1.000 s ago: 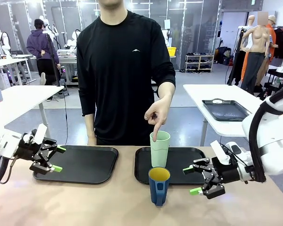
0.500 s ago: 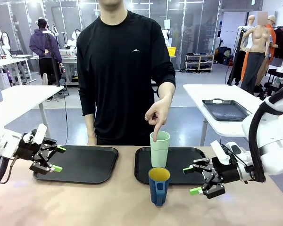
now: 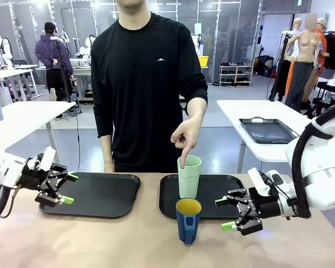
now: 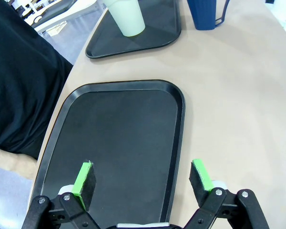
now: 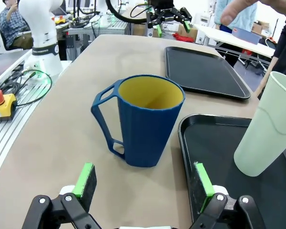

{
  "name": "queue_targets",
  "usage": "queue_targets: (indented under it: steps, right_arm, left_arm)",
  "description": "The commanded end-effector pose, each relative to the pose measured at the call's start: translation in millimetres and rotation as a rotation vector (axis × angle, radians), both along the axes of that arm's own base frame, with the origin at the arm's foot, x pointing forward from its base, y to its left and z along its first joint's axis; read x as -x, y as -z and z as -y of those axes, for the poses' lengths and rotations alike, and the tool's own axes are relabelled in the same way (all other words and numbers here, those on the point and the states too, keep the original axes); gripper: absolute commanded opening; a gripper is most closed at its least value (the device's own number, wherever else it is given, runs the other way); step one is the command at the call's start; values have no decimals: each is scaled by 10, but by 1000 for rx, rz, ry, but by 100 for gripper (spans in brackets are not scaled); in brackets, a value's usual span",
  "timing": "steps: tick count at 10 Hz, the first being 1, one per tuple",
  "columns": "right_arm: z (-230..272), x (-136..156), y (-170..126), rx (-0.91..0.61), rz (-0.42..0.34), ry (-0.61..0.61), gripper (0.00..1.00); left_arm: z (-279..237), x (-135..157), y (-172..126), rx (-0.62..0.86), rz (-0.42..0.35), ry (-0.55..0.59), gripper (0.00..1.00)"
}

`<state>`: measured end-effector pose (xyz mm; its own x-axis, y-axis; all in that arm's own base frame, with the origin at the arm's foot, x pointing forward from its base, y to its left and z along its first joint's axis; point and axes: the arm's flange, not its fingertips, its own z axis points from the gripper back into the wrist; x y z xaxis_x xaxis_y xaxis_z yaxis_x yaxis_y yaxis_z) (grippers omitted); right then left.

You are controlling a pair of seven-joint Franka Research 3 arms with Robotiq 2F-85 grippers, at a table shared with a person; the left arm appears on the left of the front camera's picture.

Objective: Sort and store the cups by type.
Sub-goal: Pick up the Handle plastic cup and place it into the empty Flat Tray.

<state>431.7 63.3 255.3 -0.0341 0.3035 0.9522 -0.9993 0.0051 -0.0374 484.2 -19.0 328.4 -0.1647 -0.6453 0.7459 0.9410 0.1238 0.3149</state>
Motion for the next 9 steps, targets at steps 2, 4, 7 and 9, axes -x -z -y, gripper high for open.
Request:
queue_targets:
  steps: [2, 4, 7, 9]
  right_arm:
    - [-223, -128, 157, -47, 15, -15, 100]
    - [-348, -179, 219, -58, 2, -46, 100]
    - [-493, -211, 308, -79, -7, -74, 100]
    - [-608, -237, 363, -89, -20, -96, 100]
  left_arm:
    - [-7, 3, -7, 15, 1, 10, 100]
    - [-7, 3, -7, 15, 1, 10, 100]
    - [-7, 3, -7, 15, 1, 10, 100]
    - [-7, 3, -7, 15, 1, 10, 100]
